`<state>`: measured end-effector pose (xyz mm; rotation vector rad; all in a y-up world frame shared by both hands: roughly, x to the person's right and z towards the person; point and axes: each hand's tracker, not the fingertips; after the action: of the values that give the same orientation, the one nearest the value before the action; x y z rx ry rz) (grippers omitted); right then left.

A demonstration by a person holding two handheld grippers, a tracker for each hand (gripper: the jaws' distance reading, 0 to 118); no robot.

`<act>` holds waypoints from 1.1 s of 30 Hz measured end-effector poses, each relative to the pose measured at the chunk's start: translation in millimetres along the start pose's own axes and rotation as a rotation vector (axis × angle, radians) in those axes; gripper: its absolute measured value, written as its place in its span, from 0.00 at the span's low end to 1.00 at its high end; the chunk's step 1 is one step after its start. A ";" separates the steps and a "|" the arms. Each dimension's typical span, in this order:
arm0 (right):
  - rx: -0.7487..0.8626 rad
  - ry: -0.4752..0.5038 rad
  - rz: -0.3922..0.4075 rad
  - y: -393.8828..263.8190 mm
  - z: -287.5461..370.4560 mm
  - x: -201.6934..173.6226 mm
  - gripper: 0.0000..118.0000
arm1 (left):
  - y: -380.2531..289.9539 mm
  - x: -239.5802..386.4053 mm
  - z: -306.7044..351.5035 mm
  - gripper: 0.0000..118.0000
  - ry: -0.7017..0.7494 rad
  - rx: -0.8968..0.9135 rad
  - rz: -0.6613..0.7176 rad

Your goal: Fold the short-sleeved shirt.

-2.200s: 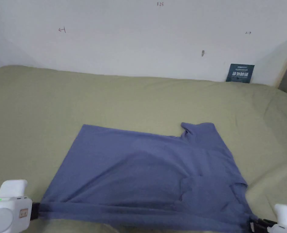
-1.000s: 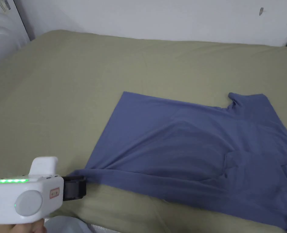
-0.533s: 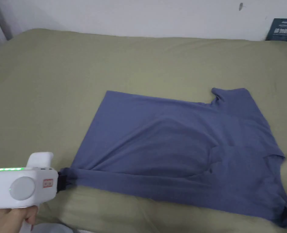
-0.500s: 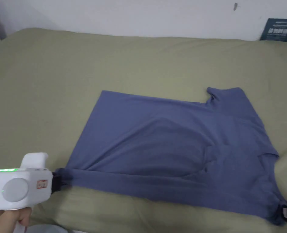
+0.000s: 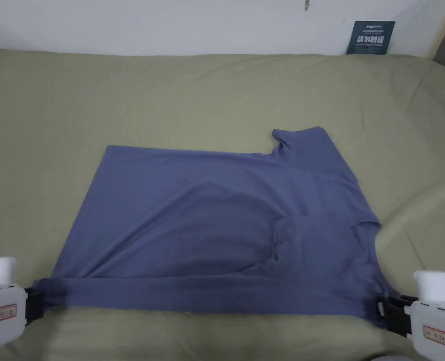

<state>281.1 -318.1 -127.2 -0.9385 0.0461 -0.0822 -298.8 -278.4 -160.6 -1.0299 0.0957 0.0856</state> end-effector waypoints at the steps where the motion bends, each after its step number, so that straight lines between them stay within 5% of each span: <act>1: 0.018 0.020 -0.009 -1.3 4.0 0.7 0.06 | 1.0 -2.0 -1.5 0.05 0.000 -0.004 0.001; 17: 0.130 0.046 -0.009 57.8 32.2 4.2 0.05 | 57.7 -6.3 13.2 0.05 -0.040 0.074 -0.046; 33: 0.008 0.015 -0.057 180.7 -77.1 19.0 0.05 | 185.2 19.9 -82.3 0.05 -0.058 0.040 -0.011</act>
<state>303.3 -275.4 -318.6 -0.9310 0.0333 -0.1421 -303.8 -253.7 -362.7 -0.9867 0.0390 0.1034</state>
